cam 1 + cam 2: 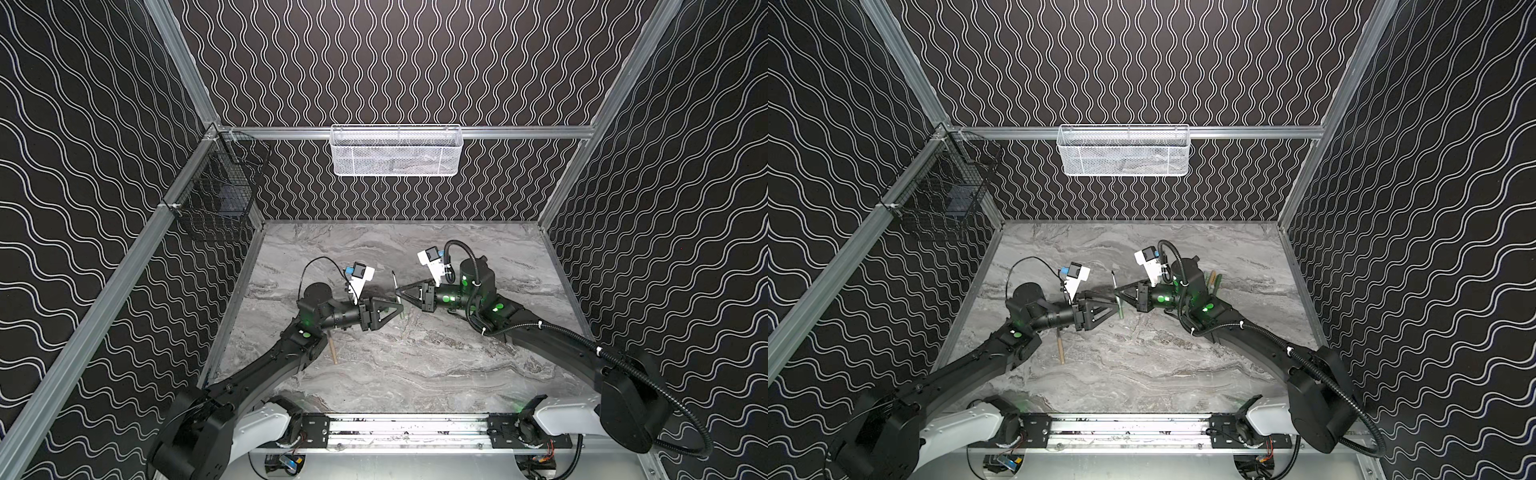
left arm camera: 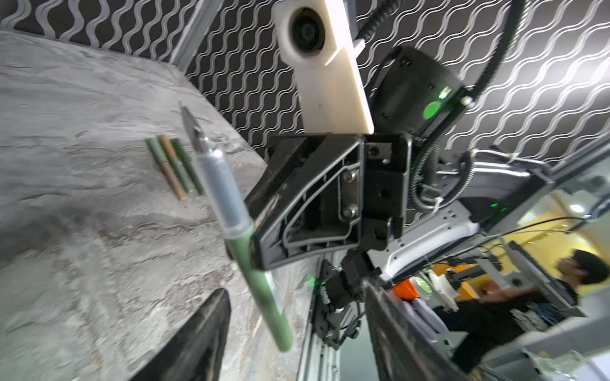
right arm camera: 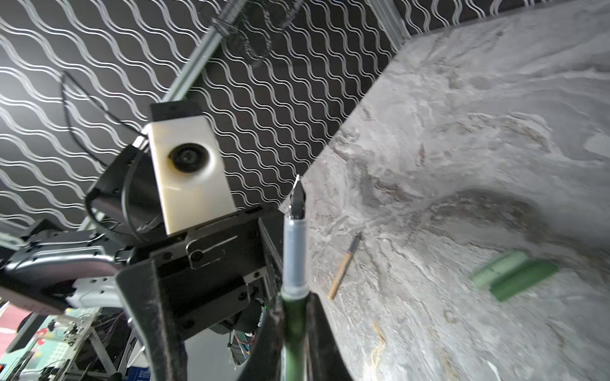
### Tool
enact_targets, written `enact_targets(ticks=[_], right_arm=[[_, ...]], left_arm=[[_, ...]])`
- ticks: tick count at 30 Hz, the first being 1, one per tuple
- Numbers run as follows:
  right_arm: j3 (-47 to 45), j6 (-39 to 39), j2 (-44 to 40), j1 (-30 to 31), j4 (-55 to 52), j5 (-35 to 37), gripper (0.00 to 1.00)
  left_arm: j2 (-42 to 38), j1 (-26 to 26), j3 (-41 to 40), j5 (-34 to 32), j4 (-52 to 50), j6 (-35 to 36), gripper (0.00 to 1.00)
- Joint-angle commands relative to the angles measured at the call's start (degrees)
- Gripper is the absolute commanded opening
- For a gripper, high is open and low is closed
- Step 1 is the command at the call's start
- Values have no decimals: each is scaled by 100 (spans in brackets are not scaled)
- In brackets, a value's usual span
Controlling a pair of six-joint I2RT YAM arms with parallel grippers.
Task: Insert pens into pen caps
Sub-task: Pass a pen.
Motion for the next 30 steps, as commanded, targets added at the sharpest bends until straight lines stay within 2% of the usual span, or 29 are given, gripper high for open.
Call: enact_targets(ticks=[1,6,11,16,18,21,22,26,30], right_arm=[[-129,256,-73,19,937,-356,11],[-123,358,-53,50,1130,-451,11],[-63,412,-35,56,1171,-496,12],[-53,404,-70,63,1139,-505,12],[-59,413,-79,58,1156,-505,12],[-35,404,-86,62,1123,-483,13],[-6,369,-87,63,1049,-464,16],[180,31,-154,45,245,126,45],[770,-465,85,45,-1112,947,60]], left_arm=[[74,-69,94,251,644,-173,57],[-11,-127,162,213,385,-2,47],[-85,-127,206,164,189,136,29],[-144,-127,276,120,-82,315,4],[-220,-127,301,42,-280,420,0],[-411,-127,390,-304,-920,681,0],[-495,-127,478,-525,-1380,856,0],[-790,-109,935,-1615,-3538,1574,0],[-805,26,1564,-2549,-5590,2208,0]])
